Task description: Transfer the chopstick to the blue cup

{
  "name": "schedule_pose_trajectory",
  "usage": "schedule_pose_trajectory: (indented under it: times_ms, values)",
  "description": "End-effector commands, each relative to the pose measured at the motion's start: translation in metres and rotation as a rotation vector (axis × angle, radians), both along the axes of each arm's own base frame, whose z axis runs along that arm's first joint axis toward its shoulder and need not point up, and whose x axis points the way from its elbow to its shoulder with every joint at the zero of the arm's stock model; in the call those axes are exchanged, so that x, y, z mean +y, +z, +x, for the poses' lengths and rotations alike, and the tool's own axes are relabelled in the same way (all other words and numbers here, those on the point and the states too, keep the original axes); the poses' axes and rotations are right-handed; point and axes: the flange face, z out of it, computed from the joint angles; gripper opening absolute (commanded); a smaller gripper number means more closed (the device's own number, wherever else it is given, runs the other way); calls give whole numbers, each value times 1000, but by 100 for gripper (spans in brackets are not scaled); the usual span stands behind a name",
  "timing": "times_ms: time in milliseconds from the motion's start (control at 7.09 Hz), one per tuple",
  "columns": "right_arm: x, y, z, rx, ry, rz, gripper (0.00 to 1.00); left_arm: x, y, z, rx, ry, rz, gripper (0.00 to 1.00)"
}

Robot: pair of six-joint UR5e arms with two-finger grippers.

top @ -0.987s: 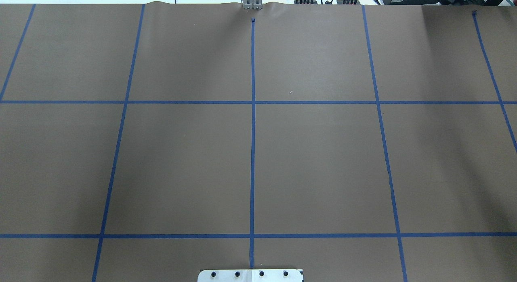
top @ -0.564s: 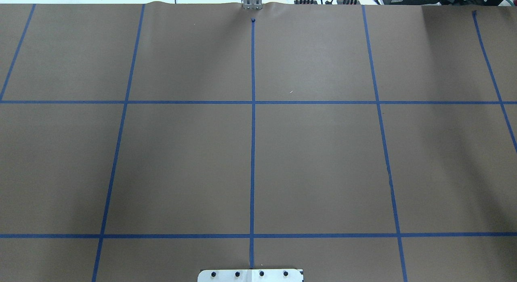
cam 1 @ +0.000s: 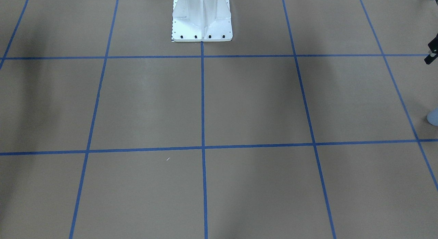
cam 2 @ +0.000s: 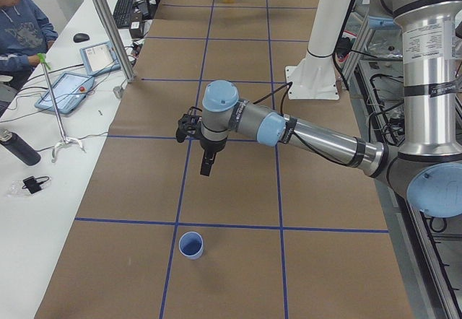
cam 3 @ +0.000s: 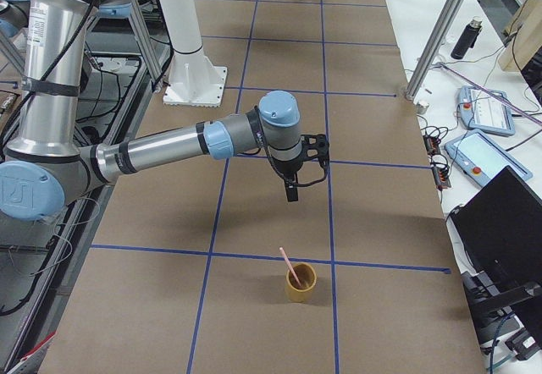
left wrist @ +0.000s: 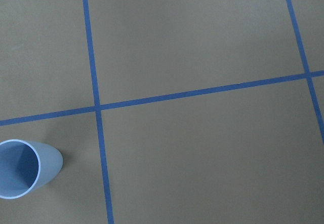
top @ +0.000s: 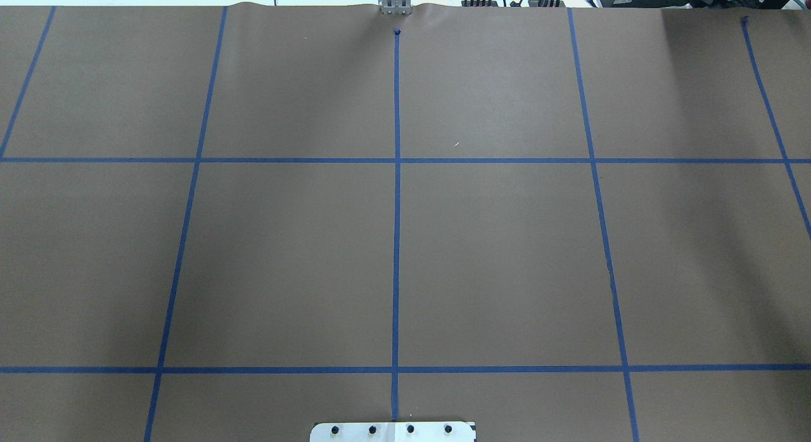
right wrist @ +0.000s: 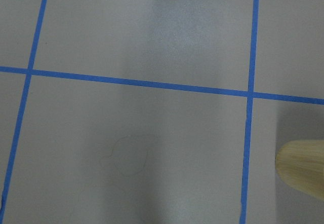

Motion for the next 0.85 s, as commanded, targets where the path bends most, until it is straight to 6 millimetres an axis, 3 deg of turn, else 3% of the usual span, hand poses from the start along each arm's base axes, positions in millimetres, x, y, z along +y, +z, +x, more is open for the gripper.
schedule_pose_trajectory:
  times_ms: [0, 282, 423, 705]
  values:
    - [-2, -2, -1, -3, -2, 2, 100, -12, 35, 1, -21, 50, 14, 98]
    - [-5, 0, -3, -15, -8, -3, 100, -35, 84, -10, -119, 224, 147, 98]
    - [-4, 0, -4, -16, 1, -12, 100, -44, 115, -28, -162, 256, 159, 98]
    - [-5, -3, -6, -21, 68, -65, 100, -72, 150, -64, -171, 260, 149, 98]
